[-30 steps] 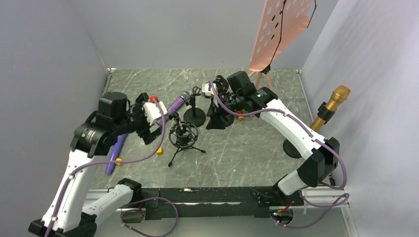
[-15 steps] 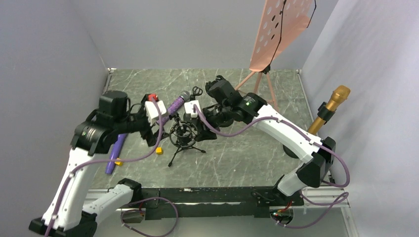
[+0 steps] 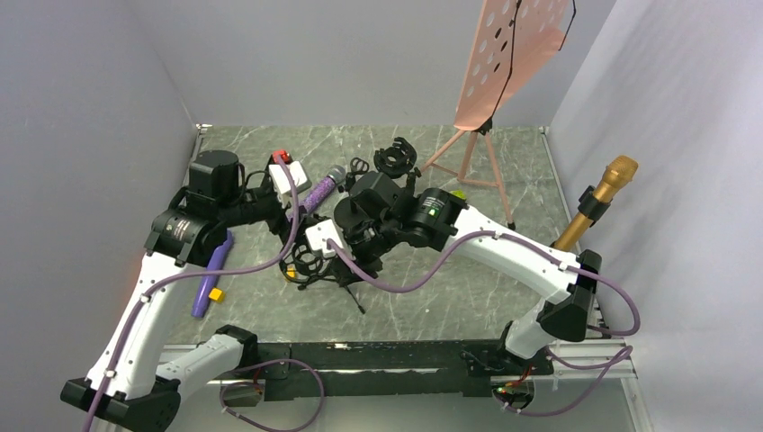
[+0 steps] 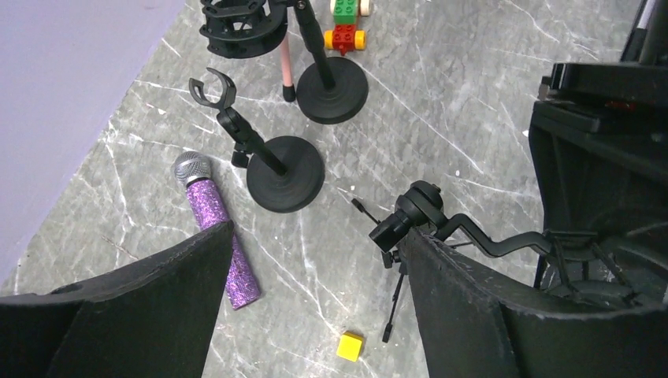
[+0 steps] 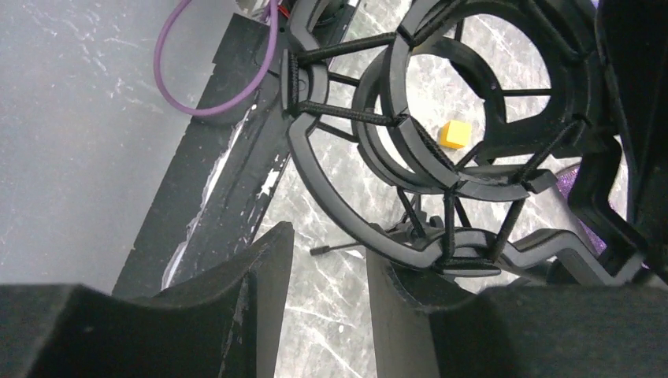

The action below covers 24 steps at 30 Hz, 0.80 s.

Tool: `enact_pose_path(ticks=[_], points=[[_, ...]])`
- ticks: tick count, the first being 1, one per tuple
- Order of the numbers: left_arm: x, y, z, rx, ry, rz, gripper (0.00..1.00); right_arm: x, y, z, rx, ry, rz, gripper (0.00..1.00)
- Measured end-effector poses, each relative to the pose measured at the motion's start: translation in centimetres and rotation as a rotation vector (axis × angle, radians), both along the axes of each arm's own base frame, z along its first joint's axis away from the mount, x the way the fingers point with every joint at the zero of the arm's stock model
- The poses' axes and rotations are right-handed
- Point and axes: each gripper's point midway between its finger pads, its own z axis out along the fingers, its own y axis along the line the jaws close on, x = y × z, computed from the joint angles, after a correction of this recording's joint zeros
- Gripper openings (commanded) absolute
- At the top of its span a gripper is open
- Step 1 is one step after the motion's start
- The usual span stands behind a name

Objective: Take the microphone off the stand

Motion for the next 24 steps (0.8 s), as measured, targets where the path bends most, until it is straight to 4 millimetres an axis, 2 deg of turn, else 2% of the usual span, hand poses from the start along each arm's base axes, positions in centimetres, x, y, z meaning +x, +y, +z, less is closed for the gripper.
enact_pose_path(ticks=[5, 9, 12, 14, 17, 18, 21, 24], points=[[0.4, -0.1, 0.3, -0.012, -0.010, 0.011, 0.92, 0.9, 0.2, -0.4, -0.016, -0.011, -0.031, 0.45], [1.0, 0.8, 1.0, 0.010, -0.035, 0.070, 0.99, 2.6, -0.7, -0.6, -0.022, 0.010, -0.088, 0.56], [1.4, 2.0, 3.5, 0.022, -0.087, 0.133, 0.99, 4.3, -2.9, -1.2, -0.034, 0.054, -0.171, 0.68], [1.2, 2.9, 6.2, 0.012, -0.136, 0.171, 0.99, 5.5, -4.8, -1.7, -0.040, 0.094, -0.244, 0.73], [-0.2, 3.9, 10.4, -0.024, -0.223, 0.194, 0.99, 6.8, -7.3, -2.7, -0.048, 0.148, -0.335, 0.78], [-1.0, 3.9, 11.1, -0.037, -0.238, 0.179, 0.99, 7.2, -7.7, -3.0, -0.050, 0.164, -0.355, 0.78], [-4.1, 3.4, 11.2, -0.050, -0.223, 0.087, 0.99, 8.0, -8.0, -4.0, -0.053, 0.211, -0.372, 0.80], [-7.0, 2.5, 9.6, -0.041, -0.165, -0.035, 0.99, 9.1, -7.6, -5.3, -0.049, 0.257, -0.355, 0.81]])
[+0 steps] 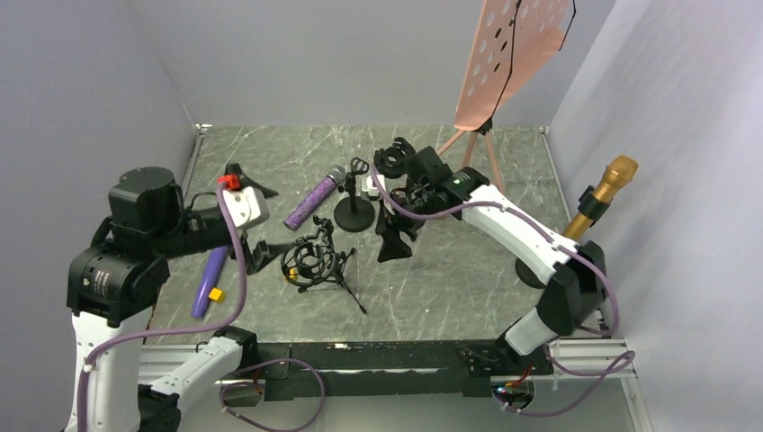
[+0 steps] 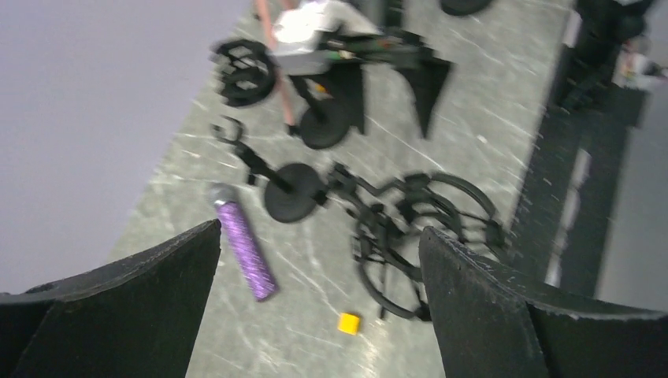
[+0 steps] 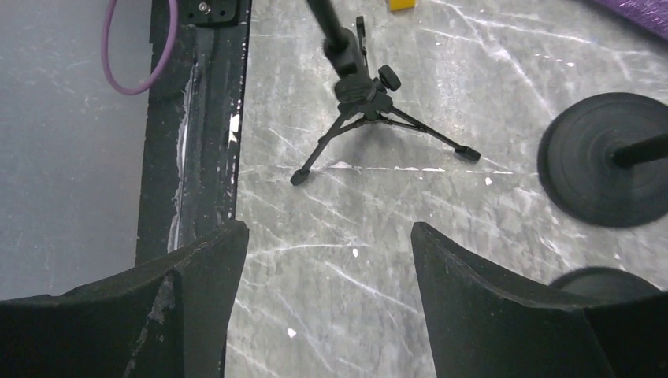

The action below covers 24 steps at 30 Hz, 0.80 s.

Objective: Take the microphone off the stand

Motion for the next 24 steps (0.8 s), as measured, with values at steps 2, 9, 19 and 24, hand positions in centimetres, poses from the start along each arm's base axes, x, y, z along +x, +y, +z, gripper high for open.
enact_pose_path(ticks=[2, 9, 19, 24], points=[[-1.5, -0.2, -2.1, 0.031, 0.052, -0.065, 0.99, 0.8, 0.4, -1.5, 0.005, 0.040, 0.033, 0.80], [-3.9, 0.6, -6.1, 0.119, 0.177, -0.130, 0.99, 2.4, 2.1, -6.2, -0.009, 0.174, 0.149, 0.69], [-3.9, 1.1, -5.5, 0.191, 0.164, -0.168, 0.99, 3.0, 4.0, -4.9, 0.104, 0.175, 0.175, 0.69], [-4.6, 1.2, -6.5, 0.186, 0.159, -0.170, 0.99, 3.4, 5.3, -4.9, 0.156, 0.174, 0.158, 0.69]])
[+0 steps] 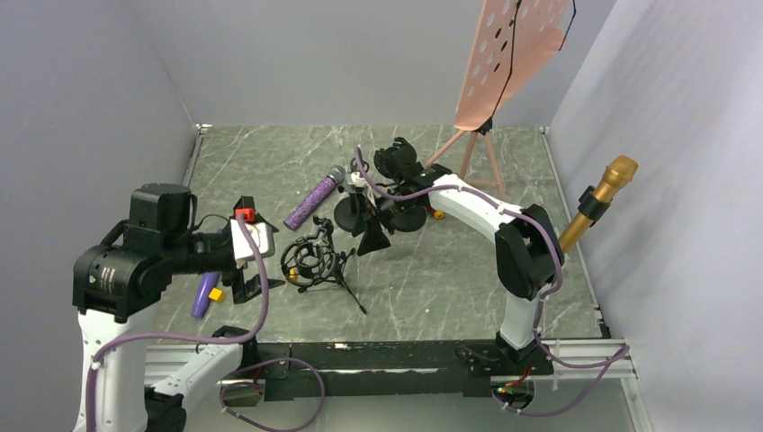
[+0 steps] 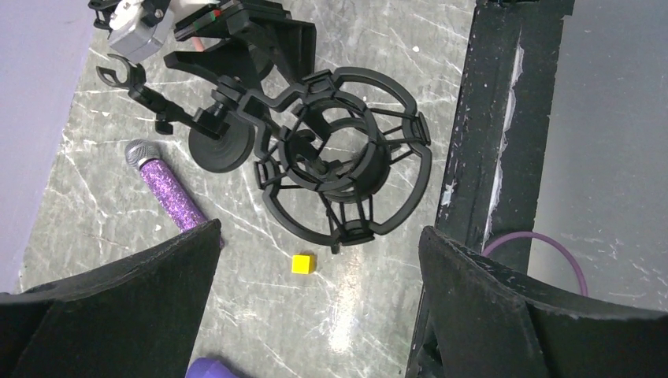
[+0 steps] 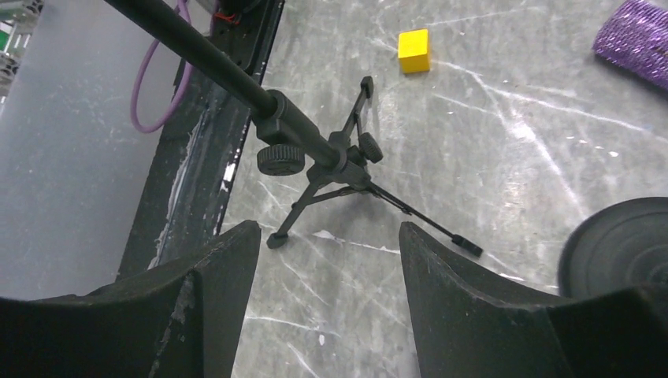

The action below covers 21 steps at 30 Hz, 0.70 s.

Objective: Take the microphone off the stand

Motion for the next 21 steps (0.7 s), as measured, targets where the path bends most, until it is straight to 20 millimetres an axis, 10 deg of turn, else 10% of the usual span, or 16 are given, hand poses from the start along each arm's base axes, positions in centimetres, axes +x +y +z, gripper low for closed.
enact_pose_path(ticks=[14, 21], points=[[0.6, -0.8, -2.1, -0.048, 0.026, -0.002, 0.98, -1.8, 2.6, -0.6, 0.039, 0.039, 0.001, 0.65], [1.4, -1.0, -3.0, -0.052, 0.039, -0.001, 0.96, -2.5, 3.1, -0.4, 0.039, 0.064, 0.011, 0.37]])
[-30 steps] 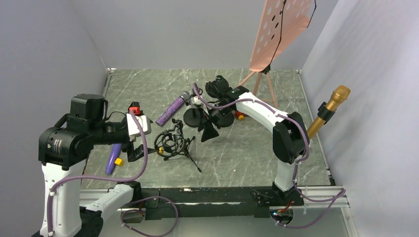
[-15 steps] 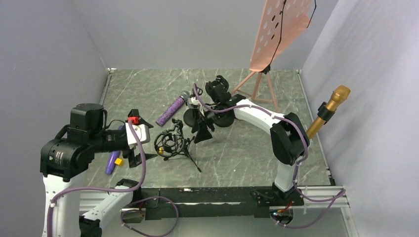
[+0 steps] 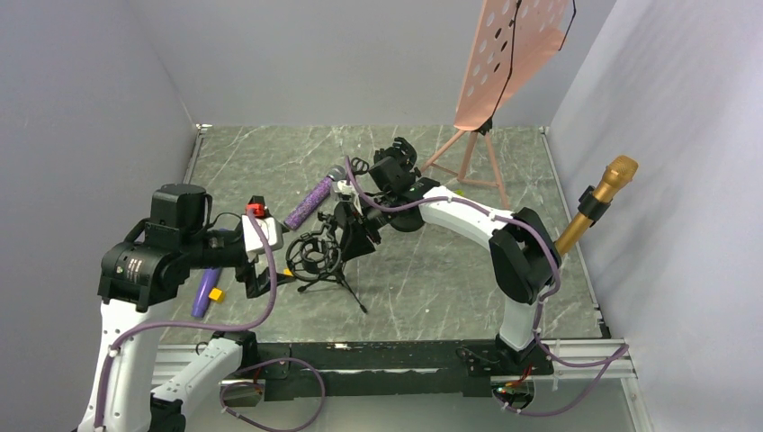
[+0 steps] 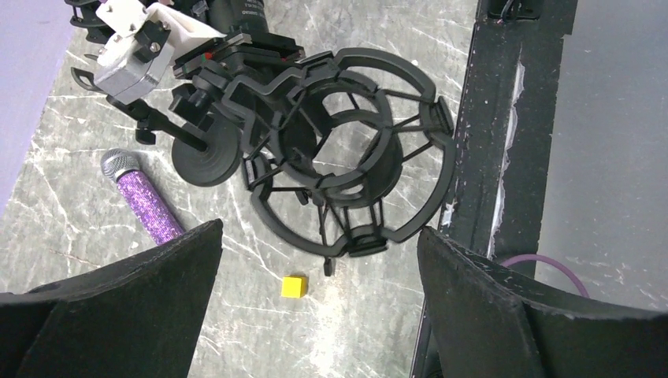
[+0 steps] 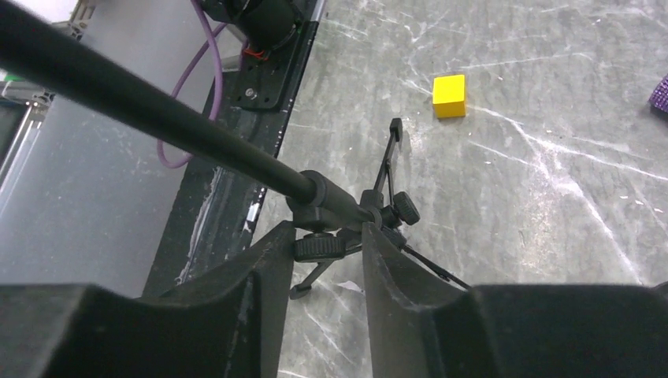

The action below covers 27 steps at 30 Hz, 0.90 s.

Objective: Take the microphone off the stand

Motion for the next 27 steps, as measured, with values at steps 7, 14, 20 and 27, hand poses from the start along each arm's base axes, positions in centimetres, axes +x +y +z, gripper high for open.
enact_pose_path(ticks=[7, 14, 20, 27], points=[[0.1, 0.0, -0.2, -0.007, -0.002, 0.004, 0.97, 0.0, 0.0, 0.0, -0.008, -0.005, -0.005, 0.52], [0.0, 0.0, 0.9, -0.011, -0.029, -0.001, 0.98, 0.0, -0.4, -0.2, -0.035, -0.022, 0.000, 0.32], [-0.3, -0.3, 1.1, -0.024, -0.030, -0.014, 0.98, 0.0, -0.5, -0.2, -0.036, -0.040, 0.006, 0.03], [-0.5, -1.2, 1.2, -0.080, 0.022, -0.042, 0.97, 0.4, -1.1, -0.3, 0.018, -0.162, -0.069, 0.00]])
